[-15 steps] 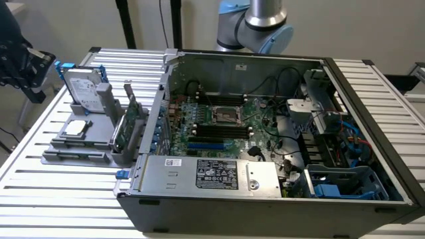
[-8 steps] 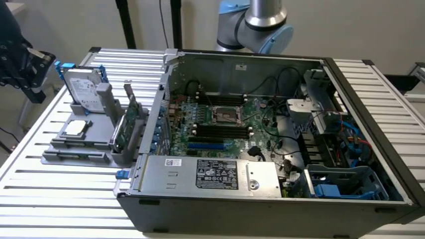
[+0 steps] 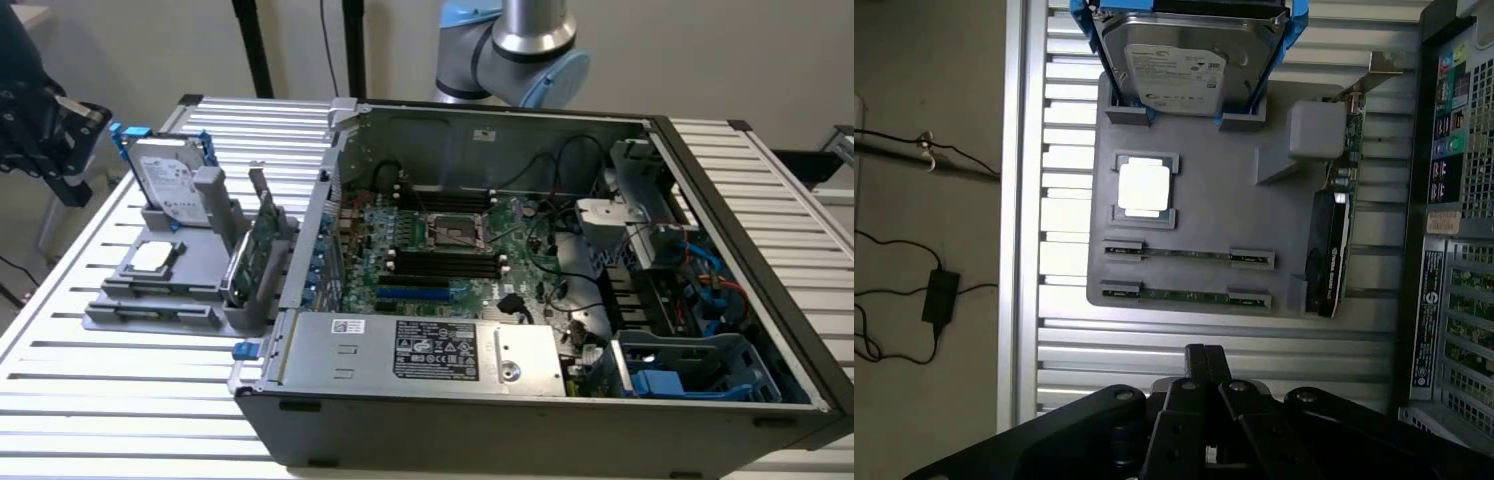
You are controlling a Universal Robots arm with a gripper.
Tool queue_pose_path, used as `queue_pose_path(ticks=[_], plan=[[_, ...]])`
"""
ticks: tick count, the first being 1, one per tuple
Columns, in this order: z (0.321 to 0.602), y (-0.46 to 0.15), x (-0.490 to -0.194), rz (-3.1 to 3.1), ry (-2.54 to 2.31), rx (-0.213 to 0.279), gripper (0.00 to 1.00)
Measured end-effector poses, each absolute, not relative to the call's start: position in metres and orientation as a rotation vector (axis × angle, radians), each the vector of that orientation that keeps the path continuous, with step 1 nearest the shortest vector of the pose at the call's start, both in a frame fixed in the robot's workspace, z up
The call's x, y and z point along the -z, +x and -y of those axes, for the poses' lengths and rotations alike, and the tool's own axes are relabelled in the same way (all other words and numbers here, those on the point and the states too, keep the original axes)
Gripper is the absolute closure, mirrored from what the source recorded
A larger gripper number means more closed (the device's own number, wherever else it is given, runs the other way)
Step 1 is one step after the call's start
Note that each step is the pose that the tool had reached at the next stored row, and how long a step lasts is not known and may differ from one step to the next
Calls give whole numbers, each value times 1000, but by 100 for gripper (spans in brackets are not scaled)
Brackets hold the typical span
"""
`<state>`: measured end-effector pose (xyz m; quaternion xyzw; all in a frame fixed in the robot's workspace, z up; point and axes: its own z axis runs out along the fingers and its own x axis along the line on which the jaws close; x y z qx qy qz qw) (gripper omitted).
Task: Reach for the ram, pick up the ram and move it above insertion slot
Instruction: 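Pick up the ram and move it above insertion slot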
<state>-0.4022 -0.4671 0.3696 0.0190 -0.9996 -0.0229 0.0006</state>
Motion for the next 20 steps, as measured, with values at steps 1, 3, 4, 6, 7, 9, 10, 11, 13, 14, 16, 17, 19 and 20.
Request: queue_pose_path(ticks=[1,3,4,6,7,9,10,11,13,14,16,17,19,20], plan=[[467,-402,-370,3138,79,78,89],[467,-402,-369,3136,135,81,89],[467,-402,-369,3134,163,81,89],[467,-402,-368,3129,219,81,89],[467,-402,-368,3127,247,81,89],[467,-402,-368,3121,306,81,89],[467,-402,-368,3117,334,81,89],[467,-402,-367,3114,362,81,89],[467,-402,-367,3106,418,80,89],[467,-402,-367,3102,446,80,89],[467,-402,-367,3092,504,80,89],[467,-402,-367,3087,531,80,89],[467,-402,-366,3076,586,79,89],[467,-402,-366,3070,614,79,89]])
